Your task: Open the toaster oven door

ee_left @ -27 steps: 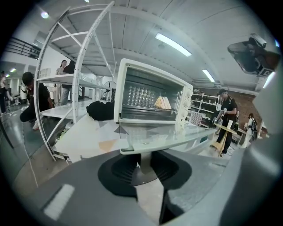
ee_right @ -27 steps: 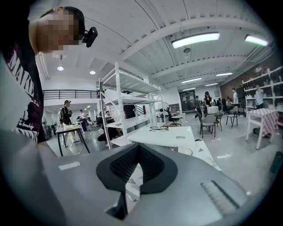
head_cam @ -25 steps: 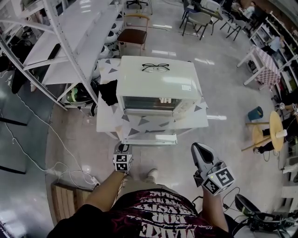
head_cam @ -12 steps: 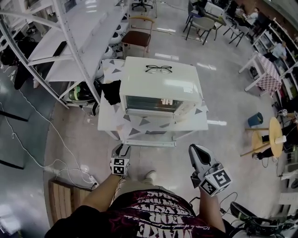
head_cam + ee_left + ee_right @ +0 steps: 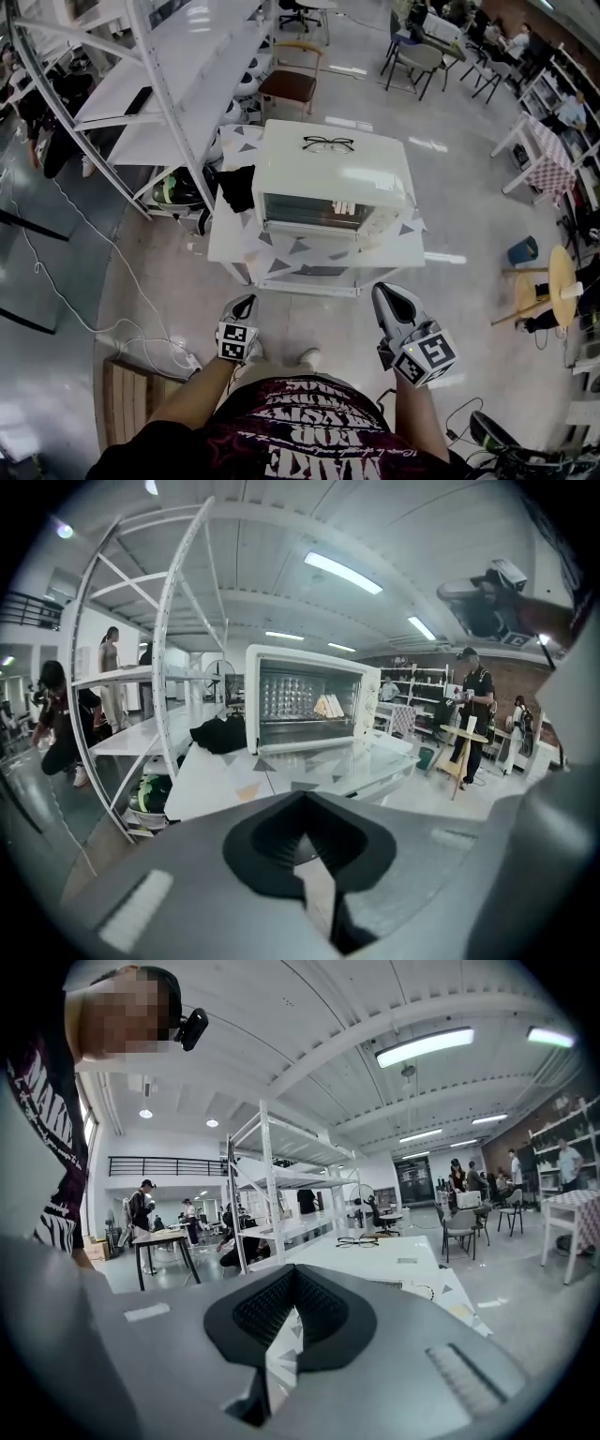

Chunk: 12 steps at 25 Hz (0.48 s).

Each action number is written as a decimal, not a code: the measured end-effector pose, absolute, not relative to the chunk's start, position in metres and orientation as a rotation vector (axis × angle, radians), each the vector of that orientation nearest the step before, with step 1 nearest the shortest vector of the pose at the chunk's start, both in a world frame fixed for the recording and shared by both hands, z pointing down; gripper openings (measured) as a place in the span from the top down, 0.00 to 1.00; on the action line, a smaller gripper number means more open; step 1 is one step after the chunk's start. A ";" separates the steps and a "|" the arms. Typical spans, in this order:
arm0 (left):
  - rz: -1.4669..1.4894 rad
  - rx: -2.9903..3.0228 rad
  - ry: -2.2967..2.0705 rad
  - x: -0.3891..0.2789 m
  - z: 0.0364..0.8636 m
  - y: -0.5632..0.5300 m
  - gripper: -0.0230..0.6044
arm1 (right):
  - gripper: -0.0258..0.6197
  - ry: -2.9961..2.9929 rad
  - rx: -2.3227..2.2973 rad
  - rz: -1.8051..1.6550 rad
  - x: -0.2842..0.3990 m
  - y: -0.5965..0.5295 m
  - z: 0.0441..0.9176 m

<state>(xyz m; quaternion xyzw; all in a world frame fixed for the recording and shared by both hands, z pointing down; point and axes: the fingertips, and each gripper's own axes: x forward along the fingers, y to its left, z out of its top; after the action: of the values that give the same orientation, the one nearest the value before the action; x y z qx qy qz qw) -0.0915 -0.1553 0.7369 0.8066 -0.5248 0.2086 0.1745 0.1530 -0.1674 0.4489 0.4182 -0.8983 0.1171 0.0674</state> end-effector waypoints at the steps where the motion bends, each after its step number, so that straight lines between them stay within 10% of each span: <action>1: 0.592 2.288 -1.487 -0.092 0.731 -0.155 0.96 | 0.92 -2.714 1.246 0.339 0.151 -0.167 0.449; 12: 0.359 2.371 -1.559 -0.088 0.607 -0.179 0.96 | 0.92 -2.743 1.179 0.286 0.128 -0.165 0.450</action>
<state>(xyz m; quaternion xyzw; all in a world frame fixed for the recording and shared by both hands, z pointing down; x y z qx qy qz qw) -0.0879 -0.1791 0.6066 0.8208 -0.5396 0.1244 0.1401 0.1282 -0.1645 0.4503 0.3921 -0.9122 0.0952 0.0710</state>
